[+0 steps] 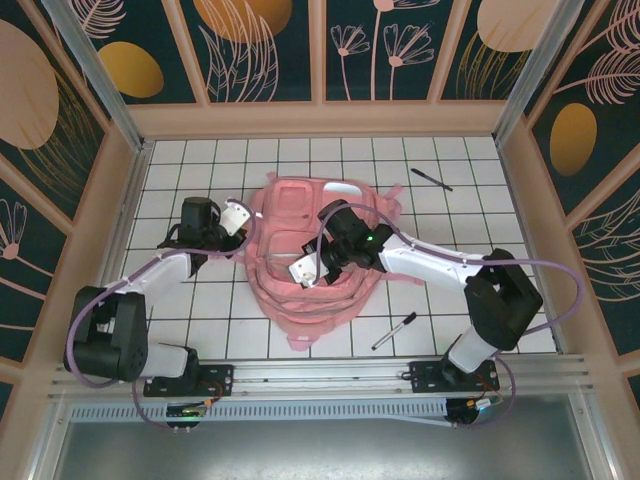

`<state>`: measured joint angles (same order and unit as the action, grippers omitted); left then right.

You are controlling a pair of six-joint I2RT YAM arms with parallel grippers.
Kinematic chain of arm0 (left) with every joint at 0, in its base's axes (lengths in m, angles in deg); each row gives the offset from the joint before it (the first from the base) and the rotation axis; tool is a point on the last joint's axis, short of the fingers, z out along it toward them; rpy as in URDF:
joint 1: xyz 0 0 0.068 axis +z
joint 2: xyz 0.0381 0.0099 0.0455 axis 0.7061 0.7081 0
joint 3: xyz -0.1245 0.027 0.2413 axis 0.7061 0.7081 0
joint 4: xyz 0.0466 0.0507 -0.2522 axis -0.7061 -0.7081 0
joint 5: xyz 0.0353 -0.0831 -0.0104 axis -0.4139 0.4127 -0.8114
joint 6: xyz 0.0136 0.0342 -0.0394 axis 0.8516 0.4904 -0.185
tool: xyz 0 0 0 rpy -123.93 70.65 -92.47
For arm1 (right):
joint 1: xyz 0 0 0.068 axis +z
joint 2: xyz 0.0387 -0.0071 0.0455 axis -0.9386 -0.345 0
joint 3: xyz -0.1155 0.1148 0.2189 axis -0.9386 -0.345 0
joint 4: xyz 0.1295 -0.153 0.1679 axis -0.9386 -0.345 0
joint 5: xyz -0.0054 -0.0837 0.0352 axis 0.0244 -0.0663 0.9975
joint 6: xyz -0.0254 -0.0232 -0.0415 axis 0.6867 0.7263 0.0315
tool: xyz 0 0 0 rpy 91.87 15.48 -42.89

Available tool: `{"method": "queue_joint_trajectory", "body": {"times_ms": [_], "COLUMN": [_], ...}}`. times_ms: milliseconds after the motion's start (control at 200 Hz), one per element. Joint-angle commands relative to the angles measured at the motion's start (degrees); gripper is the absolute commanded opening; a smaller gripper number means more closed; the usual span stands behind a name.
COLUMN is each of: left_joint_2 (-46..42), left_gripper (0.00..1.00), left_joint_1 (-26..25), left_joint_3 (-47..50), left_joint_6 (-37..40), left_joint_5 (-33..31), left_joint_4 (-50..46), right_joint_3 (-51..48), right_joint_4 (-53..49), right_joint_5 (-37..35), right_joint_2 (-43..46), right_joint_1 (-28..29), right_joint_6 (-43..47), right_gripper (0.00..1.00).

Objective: Pack books, pencil case, and school supplies into a backpack

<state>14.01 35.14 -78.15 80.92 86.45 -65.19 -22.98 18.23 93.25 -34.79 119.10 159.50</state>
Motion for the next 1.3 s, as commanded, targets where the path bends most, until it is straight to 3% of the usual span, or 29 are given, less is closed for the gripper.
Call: {"method": "queue_joint_trajectory", "body": {"times_ms": [0,80,180,235,290,435,626,771,861,936,976,981,991,1111,1206,1221,1246,1296], "left_joint_2": [1.76,-0.4,-7.55,-11.4,-15.7,-22.28,-16.57,-10.93,-8.33,-7.83,-7.38,-7.33,-7.14,-6.48,-7.23,-7.34,-7.37,-7.08], "left_gripper": [0.11,0.32,0.55,0.86,0.92,0.99,0.99,0.99,0.99,0.89,0.68,0.61,0.59,0.06,0.0,0.0,0.0,0.0], "left_joint_1": [0.2,0.15,0.12,0.19,0.11,0.16,-1.3,-8.44,-9.36,-9.96,-10.24,-10.24,-10.24,-10.26,-10.48,-10.45,-10.45,-10.48], "left_joint_3": [-2.91,-2.79,1.31,4.88,7.55,11.9,6.12,1.96,0.24,1.02,0.89,0.83,0.67,-0.38,2.08,2.27,2.15,1.39], "left_joint_6": [-0.56,3.6,14.81,19.34,23.22,23.91,23.47,26.0,23.8,25.67,26.55,26.59,26.73,28.04,23.05,21.14,17.57,8.88], "left_joint_5": [0.68,8.34,19.8,22.19,23.5,29.09,33.46,27.2,29.58,28.9,27.71,27.59,27.54,28.64,26.61,25.98,24.49,21.24], "left_joint_4": [2.27,0.64,-0.67,-0.29,-1.98,0.46,-3.43,-5.86,-4.86,-2.98,-2.98,-3.08,-3.26,-5.44,0.69,1.81,3.76,7.27], "right_joint_3": [-0.48,-0.87,-1.09,-1.57,-1.48,0.54,1.08,-1.83,-4.08,-4.67,-5.82,-6.06,-6.44,-12.17,-18.17,-19.2,-20.71,-22.42], "right_joint_4": [3.87,7.19,10.01,12.16,13.0,9.34,9.24,16.28,21.22,21.8,23.45,23.71,24.33,33.94,47.62,49.84,52.79,55.72], "right_joint_5": [5.23,5.97,8.73,9.99,10.91,12.25,12.86,10.8,10.52,10.33,10.19,10.18,10.12,7.79,-3.52,-5.93,-9.77,-20.02], "right_joint_2": [2.61,2.88,2.53,2.43,2.29,1.67,1.06,1.75,2.46,2.97,3.64,3.79,4.02,7.08,11.04,11.83,13.34,16.15], "right_joint_1": [0.29,-1.25,-3.89,-5.33,-6.33,-6.92,-6.29,-5.6,-5.69,-5.68,-5.84,-5.8,-5.84,-6.86,-6.99,-7.02,-7.0,-6.92], "right_joint_6": [2.75,-1.04,-4.6,-5.99,-6.39,-3.92,-4.28,-7.95,-10.34,-11.39,-12.61,-12.84,-13.28,-20.5,-34.27,-36.51,-40.14,-48.11], "right_gripper": [0.0,0.0,0.0,0.0,0.0,0.0,0.0,0.0,0.0,0.0,0.0,0.0,0.0,0.4,0.61,0.71,0.97,0.99]}}
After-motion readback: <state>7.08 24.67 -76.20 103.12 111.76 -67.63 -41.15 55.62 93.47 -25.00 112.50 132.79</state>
